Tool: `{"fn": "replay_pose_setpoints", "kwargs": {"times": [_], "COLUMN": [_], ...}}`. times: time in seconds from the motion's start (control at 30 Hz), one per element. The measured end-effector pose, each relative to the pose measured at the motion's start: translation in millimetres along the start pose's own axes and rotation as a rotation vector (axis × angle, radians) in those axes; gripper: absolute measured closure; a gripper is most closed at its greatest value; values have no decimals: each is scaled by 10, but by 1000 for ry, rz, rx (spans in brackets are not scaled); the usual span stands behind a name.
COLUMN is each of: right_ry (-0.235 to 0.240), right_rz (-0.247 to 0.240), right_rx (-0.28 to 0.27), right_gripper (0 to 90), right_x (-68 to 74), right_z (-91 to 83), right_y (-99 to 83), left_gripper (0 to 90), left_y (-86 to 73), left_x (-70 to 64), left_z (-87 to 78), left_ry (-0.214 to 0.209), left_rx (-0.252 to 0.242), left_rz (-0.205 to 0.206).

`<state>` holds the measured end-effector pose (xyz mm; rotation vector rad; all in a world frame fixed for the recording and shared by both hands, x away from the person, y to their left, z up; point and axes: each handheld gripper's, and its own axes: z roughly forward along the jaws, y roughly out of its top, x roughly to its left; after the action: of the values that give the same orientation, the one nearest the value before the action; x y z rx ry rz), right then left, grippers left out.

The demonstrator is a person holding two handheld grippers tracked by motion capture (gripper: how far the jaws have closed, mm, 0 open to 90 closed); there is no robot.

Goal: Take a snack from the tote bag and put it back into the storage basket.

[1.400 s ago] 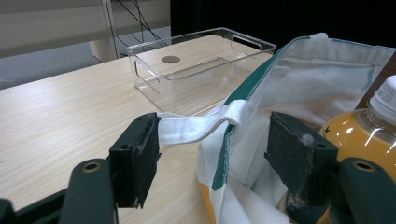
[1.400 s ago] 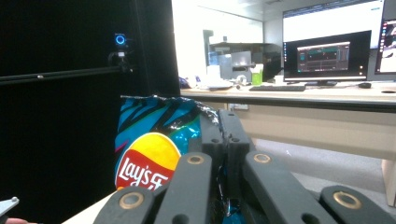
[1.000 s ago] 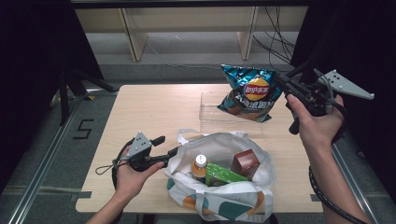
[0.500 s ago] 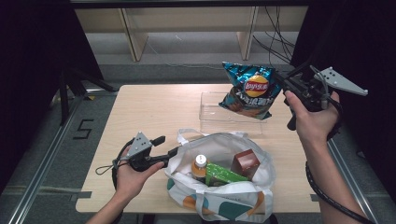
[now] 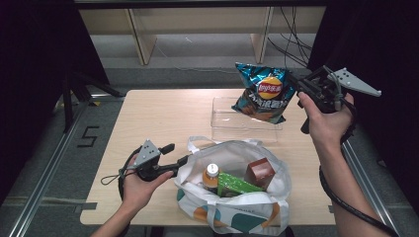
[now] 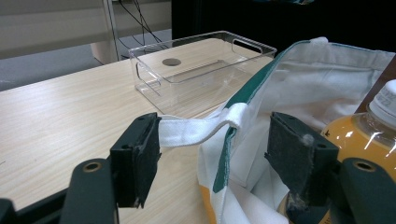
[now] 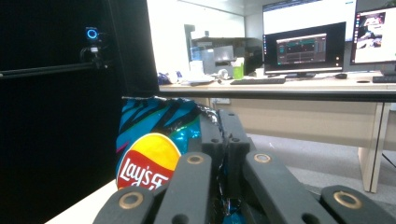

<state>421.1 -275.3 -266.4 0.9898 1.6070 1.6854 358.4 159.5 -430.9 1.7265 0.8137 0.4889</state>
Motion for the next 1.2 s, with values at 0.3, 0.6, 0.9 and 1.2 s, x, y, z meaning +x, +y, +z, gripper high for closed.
{"fn": "replay_pose_setpoints", "kwargs": {"times": [0.3,0.6,0.9,1.2], "right_ry": [-12,-21,-45,-58], "right_rz": [33,49,40,43], "right_rx": [-13,0,9,17], "right_gripper": [900,900,900,900], "right_x": [-47,-88,-134,-184], "right_z": [100,182,233,294], "right_y": [-58,-117,-160,-201], "left_gripper": [340,341,341,341], "left_y": [-3,-3,-3,-4], "left_x": [0,1,5,4], "left_z": [-2,-4,-6,-8], "left_ry": [0,0,1,3], "left_rx": [1,0,-2,3], "left_rz": [1,3,5,5]}}
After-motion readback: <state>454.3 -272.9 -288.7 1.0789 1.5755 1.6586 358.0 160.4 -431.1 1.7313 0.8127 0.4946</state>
